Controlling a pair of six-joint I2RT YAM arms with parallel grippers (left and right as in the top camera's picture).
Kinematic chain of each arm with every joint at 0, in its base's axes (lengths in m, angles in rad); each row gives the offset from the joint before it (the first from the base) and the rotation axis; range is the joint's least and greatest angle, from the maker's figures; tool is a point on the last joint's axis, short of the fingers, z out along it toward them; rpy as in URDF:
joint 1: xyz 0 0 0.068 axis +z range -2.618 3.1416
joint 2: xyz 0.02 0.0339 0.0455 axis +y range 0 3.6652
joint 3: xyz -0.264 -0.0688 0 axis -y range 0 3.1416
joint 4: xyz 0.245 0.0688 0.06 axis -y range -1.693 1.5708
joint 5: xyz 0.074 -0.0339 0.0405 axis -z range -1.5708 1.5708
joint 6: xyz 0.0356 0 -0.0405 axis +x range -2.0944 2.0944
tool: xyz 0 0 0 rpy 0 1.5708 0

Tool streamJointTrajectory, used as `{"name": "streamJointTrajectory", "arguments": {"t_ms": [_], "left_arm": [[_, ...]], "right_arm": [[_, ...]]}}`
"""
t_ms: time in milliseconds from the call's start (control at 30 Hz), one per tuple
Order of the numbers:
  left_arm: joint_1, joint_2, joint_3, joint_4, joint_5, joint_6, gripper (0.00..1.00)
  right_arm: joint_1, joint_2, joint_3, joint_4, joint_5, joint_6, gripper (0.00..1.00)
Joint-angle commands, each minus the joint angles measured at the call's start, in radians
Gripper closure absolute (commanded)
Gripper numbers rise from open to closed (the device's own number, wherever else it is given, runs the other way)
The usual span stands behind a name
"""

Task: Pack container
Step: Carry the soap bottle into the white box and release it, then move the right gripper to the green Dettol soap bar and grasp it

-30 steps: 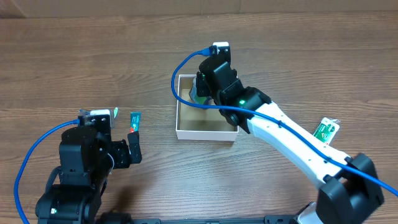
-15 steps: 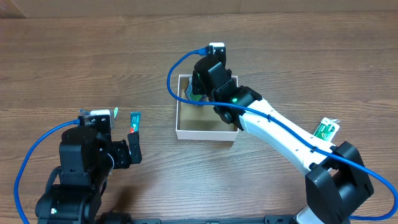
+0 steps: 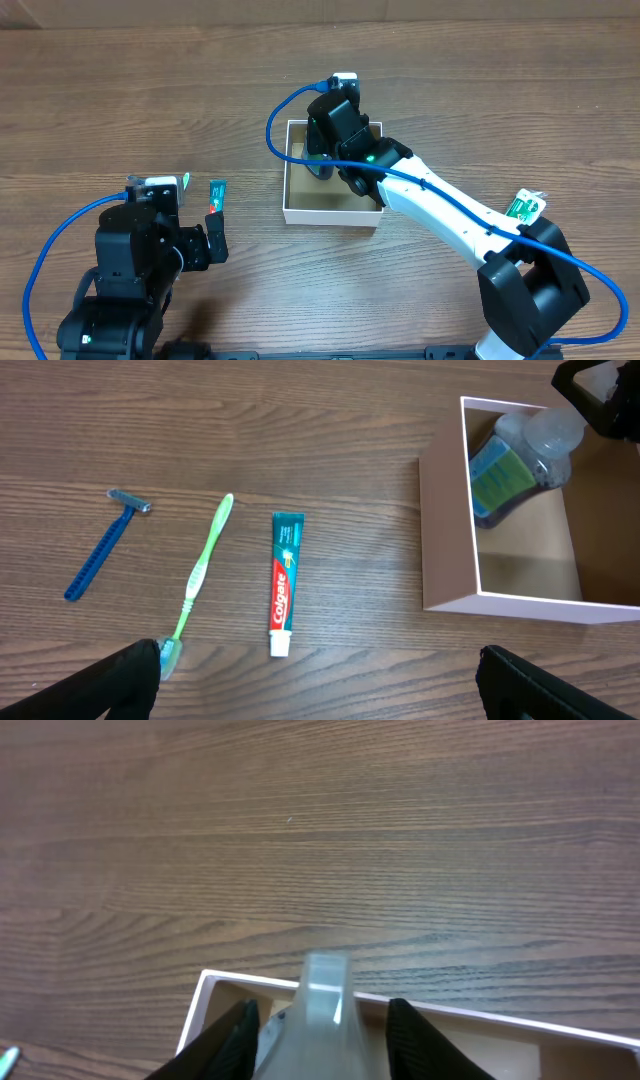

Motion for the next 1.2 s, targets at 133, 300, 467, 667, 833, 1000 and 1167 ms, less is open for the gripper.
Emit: {"name": "streamJointTrajectory", "arguments": {"t_ms": [133,300,467,667,833,1000,1167], "left_arm": [[0.008,0.003,0.026,0.002,0.004,-0.013,0.00],[0.008,0.003,0.026,0.001,0.004,-0.013,0.00],[0.008,0.004,0.026,0.002,0.004,-0.013,0.00],[0.008,0.011,0.026,0.002,0.004,-0.013,0.00],[0.008,0.023,0.026,0.001,0.004,-0.013,0.00],[0.008,0.027,0.026,0.001,0.004,-0.013,0.00],[0.008,0.028,0.026,0.001,0.004,-0.013,0.00]], "right_arm": [[-0.003,-0.018,0.033,0.010,-0.024,-0.031,0.49],[-0.001,-0.019,0.033,-0.001,-0.046,-0.052,0.44],[0.004,-0.026,0.034,-0.005,-0.086,-0.098,0.40],[0.023,-0.076,0.034,-0.027,-0.095,-0.161,0.31],[0.023,-0.175,0.039,-0.085,-0.094,-0.161,0.29],[0.014,-0.304,0.054,-0.212,0.063,-0.146,0.12],[-0.109,-0.465,0.058,-0.456,0.146,0.044,0.00]]}}
